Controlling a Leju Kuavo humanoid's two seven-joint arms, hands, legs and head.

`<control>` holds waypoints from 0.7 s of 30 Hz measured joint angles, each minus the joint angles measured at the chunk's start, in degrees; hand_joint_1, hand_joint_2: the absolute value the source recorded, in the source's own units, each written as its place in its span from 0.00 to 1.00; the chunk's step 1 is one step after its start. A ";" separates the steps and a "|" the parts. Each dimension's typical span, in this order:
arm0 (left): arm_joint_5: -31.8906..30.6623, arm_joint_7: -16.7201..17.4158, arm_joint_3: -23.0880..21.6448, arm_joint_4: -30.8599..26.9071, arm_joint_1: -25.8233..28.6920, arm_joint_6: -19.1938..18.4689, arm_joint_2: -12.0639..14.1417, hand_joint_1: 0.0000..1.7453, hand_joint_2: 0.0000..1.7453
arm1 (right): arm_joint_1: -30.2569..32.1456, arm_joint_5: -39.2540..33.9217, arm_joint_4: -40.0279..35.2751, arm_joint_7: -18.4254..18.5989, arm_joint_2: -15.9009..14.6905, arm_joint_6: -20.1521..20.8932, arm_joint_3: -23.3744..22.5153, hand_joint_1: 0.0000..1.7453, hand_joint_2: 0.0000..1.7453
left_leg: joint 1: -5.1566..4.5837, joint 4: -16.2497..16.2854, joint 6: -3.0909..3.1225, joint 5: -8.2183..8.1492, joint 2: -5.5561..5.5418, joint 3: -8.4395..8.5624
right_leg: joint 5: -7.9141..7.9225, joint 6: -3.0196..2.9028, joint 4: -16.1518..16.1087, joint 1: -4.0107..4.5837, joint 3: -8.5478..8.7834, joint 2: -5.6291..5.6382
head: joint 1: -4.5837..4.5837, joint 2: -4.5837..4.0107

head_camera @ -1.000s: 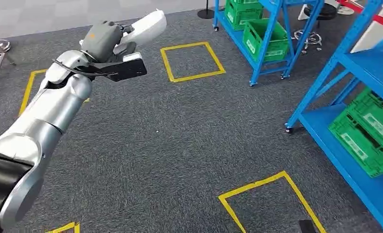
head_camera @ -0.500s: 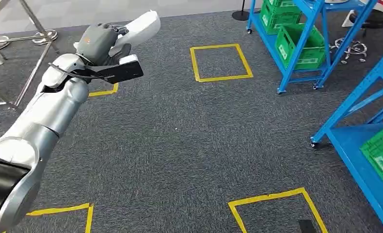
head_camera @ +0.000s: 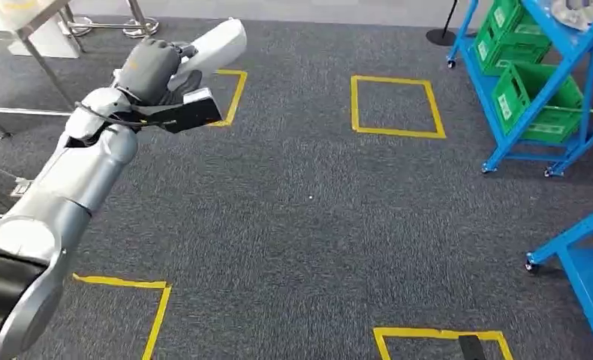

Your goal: Take the parts from the cabinet and place them on the table.

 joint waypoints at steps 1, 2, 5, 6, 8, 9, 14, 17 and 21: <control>-0.02 0.00 0.00 0.02 0.54 0.00 -0.18 1.00 1.00 | 0.26 0.00 0.00 0.13 -0.02 0.07 0.00 0.00 0.00 | 0.04 0.07 0.00 0.00 -1.08 -0.01 | -1.22 0.24 4.47 0.00 -2.47 0.11 | 0.04 0.00; -0.07 0.04 0.00 0.02 0.99 0.00 -0.28 1.00 1.00 | 0.31 0.00 0.00 0.17 -0.02 0.15 0.00 0.00 0.00 | 0.11 0.18 -0.03 -0.01 -1.93 -0.01 | -0.94 0.37 6.03 -0.05 -3.65 0.13 | 0.07 0.00; -0.68 0.72 0.00 -0.02 1.36 0.17 -0.66 1.00 1.00 | 0.28 0.00 0.00 0.15 0.04 0.24 0.00 0.00 0.00 | 0.68 1.17 -0.74 -0.45 -4.64 -0.07 | 6.49 0.88 -4.93 -0.61 0.81 1.04 | 0.04 0.00; -0.87 0.85 0.00 -0.15 1.35 0.17 -0.74 1.00 1.00 | 0.30 0.00 0.00 0.09 0.04 0.22 0.00 0.00 0.00 | 0.84 1.78 -1.27 -0.80 -5.40 -0.29 | 8.07 1.28 -10.01 -1.16 3.03 3.14 | 0.06 0.00; -1.09 1.18 0.00 -0.24 1.23 0.09 -1.00 1.00 1.00 | 0.29 0.04 0.00 0.04 0.33 0.24 0.00 0.00 0.00 | 0.84 2.41 -2.09 -0.84 -6.97 -1.39 | 6.79 0.85 -10.54 -1.40 3.59 5.97 | 0.04 0.00; -1.25 1.18 0.00 -0.28 1.31 0.04 -1.07 1.00 1.00 | 0.31 0.00 0.00 0.17 0.35 0.24 0.00 0.00 0.00 | 0.98 2.22 -2.57 -0.56 -7.64 -1.64 | 6.73 0.42 -10.64 -1.13 3.51 5.06 | 0.11 0.00; -1.31 1.25 0.00 -0.35 1.10 -0.04 -1.02 1.00 1.00 | 0.48 -0.32 -0.02 0.11 0.44 0.39 0.00 0.00 0.00 | 0.65 8.22 -3.91 -3.87 -0.76 -5.19 | 7.24 -1.60 -11.43 -0.86 3.95 1.33 | -0.77 0.00; -1.40 1.25 0.00 -0.31 1.48 -0.39 -1.51 1.00 1.00 | 1.13 -0.61 -0.02 -0.04 0.42 0.59 -0.02 0.00 0.00 | 0.83 19.41 -4.01 -7.76 0.37 -10.63 | 6.95 -1.99 -11.40 -0.48 3.99 -1.32 | -0.81 0.00; -1.77 1.88 0.00 -0.50 1.47 -0.61 -1.68 1.00 1.00 | 1.04 -0.90 -0.02 -0.44 0.44 0.85 -0.04 0.00 0.00 | 0.16 4.84 -2.44 0.00 3.02 -2.72 | 6.32 -1.91 -11.42 -0.07 4.92 -4.30 | -0.81 0.00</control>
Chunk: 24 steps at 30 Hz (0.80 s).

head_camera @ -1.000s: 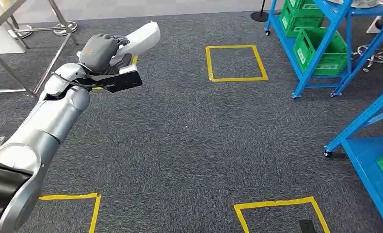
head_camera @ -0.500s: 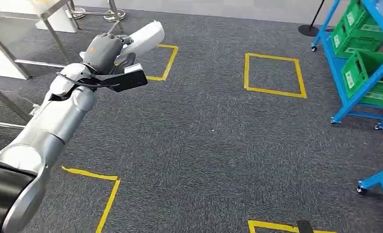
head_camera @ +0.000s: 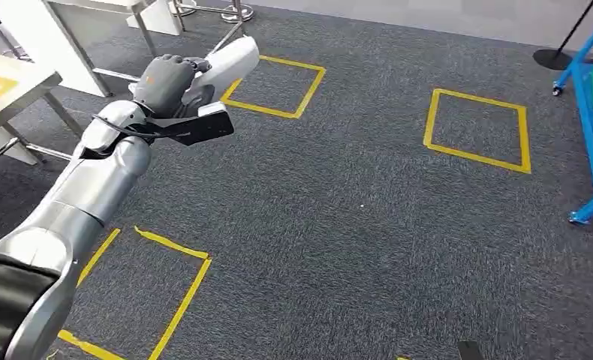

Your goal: Take the parts from the cabinet and place them on the table.

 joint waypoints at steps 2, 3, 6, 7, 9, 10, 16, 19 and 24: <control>-0.24 0.17 0.00 -0.04 -0.40 0.00 -0.41 1.00 1.00 | 0.02 0.20 0.00 0.02 0.02 0.04 0.00 0.00 0.00 | -1.04 -3.09 1.06 -0.77 2.32 1.72 | -0.36 0.57 -0.04 0.45 0.25 -1.47 | 0.02 0.00; -0.33 0.17 0.00 -0.11 -0.40 0.00 -0.57 1.00 1.00 | -0.04 0.30 0.00 0.00 0.00 0.04 0.00 0.00 0.00 | -1.06 -3.08 1.17 -0.72 1.49 1.57 | -0.42 0.75 -0.18 0.47 0.49 -2.13 | 0.11 0.00; -0.87 0.44 0.00 -0.39 -0.26 0.00 -0.52 1.00 1.00 | -0.57 0.50 0.00 0.02 0.13 0.07 0.00 0.00 0.00 | -0.19 -4.32 1.97 -0.08 -0.79 2.42 | -1.08 1.68 -0.25 0.23 1.01 -2.05 | 0.11 0.00; -0.87 0.46 0.00 -0.44 -0.47 0.02 -0.39 1.00 1.00 | -0.62 0.61 0.00 0.02 0.15 0.07 0.02 0.00 0.00 | -0.15 -4.53 2.07 0.01 -1.39 2.52 | -1.72 1.92 0.97 0.08 0.57 1.05 | 0.11 0.00; -0.98 0.55 0.00 -0.44 -0.54 0.00 -0.70 1.00 1.00 | -0.42 0.74 0.00 0.24 0.11 0.07 0.00 0.00 0.00 | 0.11 -4.52 2.51 0.02 -2.72 2.46 | -5.73 2.33 9.36 -0.07 -3.63 4.17 | 0.20 0.00; -1.03 0.59 0.00 -0.44 -0.24 0.00 -0.81 1.00 1.00 | -0.25 0.81 0.00 0.37 0.04 0.07 0.00 0.00 0.00 | 0.11 -4.48 2.54 0.00 -3.66 2.46 | -7.32 2.55 14.02 -0.06 -6.19 4.43 | 0.31 0.00; -1.51 1.01 0.00 -0.59 0.20 -0.07 -0.46 1.00 1.00 | -0.18 1.16 0.00 0.46 0.11 0.11 0.02 0.00 0.00 | 0.87 -2.87 1.17 -0.79 -8.38 2.05 | 1.14 3.66 1.28 -1.53 -1.89 9.24 | 0.37 0.00; -1.66 1.03 0.00 -0.81 0.15 -0.33 0.13 1.00 1.00 | -0.31 1.16 0.00 0.61 0.15 0.24 0.00 0.00 0.00 | 0.96 -2.77 -0.24 -0.37 -10.70 1.02 | 0.52 2.41 0.60 -0.97 -1.41 8.22 | 0.44 0.00; -2.10 1.14 0.02 -0.94 -0.32 -0.61 1.05 1.00 1.00 | -0.53 1.22 0.00 0.28 0.33 0.48 0.00 0.00 0.00 | 0.70 5.32 -1.45 -4.72 -3.74 -3.36 | 0.77 0.57 -0.16 -0.85 -0.84 4.85 | -0.26 0.00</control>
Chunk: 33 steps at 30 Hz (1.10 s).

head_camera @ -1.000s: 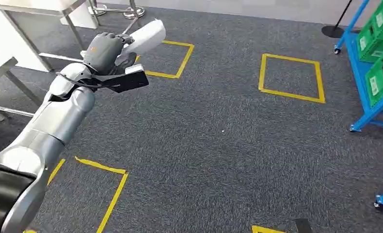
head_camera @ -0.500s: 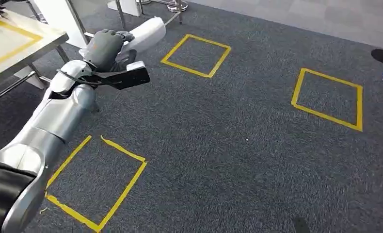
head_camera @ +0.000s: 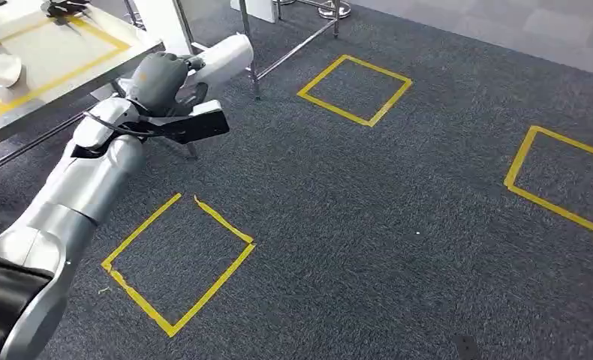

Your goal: Take the parts from the cabinet and place them on the table.

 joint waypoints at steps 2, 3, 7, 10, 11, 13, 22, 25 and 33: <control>-0.09 0.00 0.00 0.02 0.25 -0.42 0.28 1.00 1.00 | -0.01 0.24 0.00 0.11 0.00 0.17 0.02 0.00 0.00 | 0.05 7.92 -0.08 -2.55 0.88 -4.01 | -0.21 -0.28 0.04 0.20 0.06 -1.68 | -0.09 0.00; -0.09 0.07 0.00 0.02 0.36 -0.48 0.48 1.00 1.00 | -0.11 0.35 0.00 0.15 0.00 0.26 0.04 0.00 0.00 | 0.05 8.35 -0.01 -2.04 0.93 -4.36 | -0.28 -0.35 0.05 0.26 0.12 -2.34 | -0.11 0.00; -0.11 0.53 0.00 -0.50 -0.11 -0.57 1.07 1.00 1.00 | -0.57 0.55 0.00 0.35 0.00 0.61 0.04 0.00 0.00 | -0.84 -7.24 1.76 5.51 5.23 3.57 | -1.08 -0.10 0.01 0.70 1.23 -5.13 | -0.11 0.00; -0.22 0.79 0.00 -0.79 -1.13 -0.96 1.01 1.00 1.00 | -0.78 0.28 0.00 0.42 0.02 0.59 0.04 0.00 0.00 | -2.08 -8.52 3.15 4.74 6.78 4.09 | -1.33 0.79 -0.45 1.13 1.70 -7.35 | -0.02 0.00; -0.22 0.83 0.00 -0.74 -1.26 -1.03 1.27 1.00 1.00 | -0.84 0.20 0.00 0.39 0.02 0.59 0.04 0.00 0.00 | -2.09 -8.55 3.29 4.73 6.01 4.10 | -1.46 1.00 -0.73 1.39 2.10 -8.45 | -0.07 0.00; -0.50 1.09 0.00 -0.92 -1.65 -1.62 1.09 1.00 1.00 | -1.21 -0.13 -0.02 0.35 -0.07 0.59 0.04 0.00 0.00 | -1.32 -9.49 3.90 5.22 4.42 4.87 | -2.42 1.80 0.09 0.95 2.23 -6.25 | 0.04 0.00; -0.81 1.44 0.00 0.07 -2.70 -2.43 -1.29 1.00 1.00 | -0.17 -0.94 -0.02 -0.24 -0.52 0.46 -0.09 0.00 0.00 | -0.85 -8.53 4.11 4.85 -3.80 4.81 | 1.18 2.07 2.58 0.66 -2.15 1.25 | 0.39 0.00; -1.09 1.49 0.00 0.31 -2.83 -2.40 -1.55 1.00 1.00 | -0.16 -0.94 -0.02 -0.28 -0.50 0.48 -0.09 0.00 0.00 | -0.86 -8.34 3.07 4.95 -5.67 4.04 | 0.59 1.34 -0.09 0.59 -0.87 2.93 | 0.39 0.00; -1.11 1.68 0.00 1.29 -2.34 -2.23 -1.14 1.00 1.00 | 0.47 -0.37 -0.11 0.96 -0.48 0.59 -0.09 0.00 0.00 | -0.32 8.86 0.67 -2.67 0.90 -4.57 | 0.75 -0.75 -0.77 0.47 -0.05 -1.33 | -0.35 0.00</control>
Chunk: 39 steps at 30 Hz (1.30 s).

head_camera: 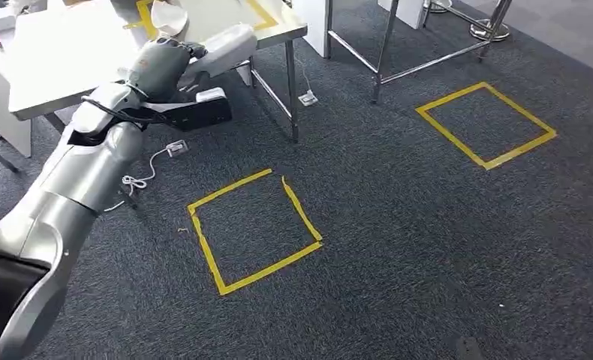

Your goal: Take the parts from the cabinet and place them on the table.

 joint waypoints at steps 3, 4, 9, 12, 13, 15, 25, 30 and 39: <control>0.00 0.00 0.00 0.35 0.23 0.02 -0.07 1.00 1.00 | 0.12 -0.07 0.00 0.55 0.02 -0.20 0.00 0.00 0.00 | 0.33 -6.54 0.02 4.84 0.25 3.21 | -0.29 0.28 0.01 0.00 0.35 -0.82 | 0.02 0.00; 0.00 0.00 0.00 0.35 0.13 0.00 -0.07 1.00 1.00 | 0.06 -0.20 0.00 1.31 0.02 -0.57 -0.02 0.00 0.00 | 0.30 -11.97 0.29 7.18 0.40 6.08 | -0.42 0.44 0.01 0.01 0.60 -1.08 | 0.02 0.00; -0.07 -0.26 0.00 0.94 0.06 -0.02 -0.15 1.00 1.00 | 0.10 0.02 0.00 2.38 0.11 -1.20 -0.17 0.00 0.00 | -0.11 -17.89 1.03 7.88 0.76 9.34 | -0.57 0.80 0.03 0.53 0.68 -1.78 | 0.18 0.00; -0.07 -0.35 0.00 1.27 0.05 0.00 0.11 1.00 1.00 | 0.14 0.15 0.00 2.45 0.18 -1.22 -0.17 0.00 0.00 | -0.61 -17.79 2.26 7.22 0.55 9.26 | -0.34 2.25 -1.14 0.20 1.33 -2.04 | 0.13 0.00; -0.09 -0.44 0.00 1.27 0.05 0.00 0.31 1.00 1.00 | 0.08 0.17 0.00 2.43 0.17 -1.22 -0.18 0.00 0.00 | -0.56 -18.06 2.55 7.24 0.56 9.41 | -0.29 2.58 -1.49 0.28 1.56 -2.11 | 0.11 0.00; -0.09 -0.63 0.00 1.29 0.05 0.00 0.09 1.00 1.00 | 0.01 0.33 -0.02 2.36 0.18 -1.16 -0.17 0.00 0.00 | 0.24 -19.14 3.11 7.72 0.54 10.41 | -1.08 2.99 -0.22 0.16 1.21 -0.53 | 0.20 0.00; -0.09 -0.94 0.00 2.10 0.23 0.00 -0.52 1.00 1.00 | 0.22 -0.22 0.00 2.08 0.70 -0.85 -0.17 0.00 0.00 | 0.22 -16.84 1.71 6.15 -0.93 9.93 | 0.10 3.59 0.62 -0.31 -0.89 1.31 | 0.77 0.00; -0.20 -1.11 0.00 2.21 0.09 0.00 -1.05 1.00 1.00 | 0.18 -0.92 -0.02 1.16 1.11 -0.96 -0.44 0.00 0.00 | 0.42 -16.22 0.20 5.49 -0.60 9.72 | 0.15 1.04 0.59 -0.55 -0.49 1.00 | 0.72 0.00; -0.46 -1.25 0.00 3.15 -0.75 -0.15 -1.73 1.00 1.00 | 0.37 -1.38 -0.02 0.48 1.51 -1.01 -0.94 0.00 0.00 | 0.10 -15.19 1.47 9.38 0.04 7.31 | -1.59 0.52 0.60 0.02 1.56 1.09 | 0.46 0.00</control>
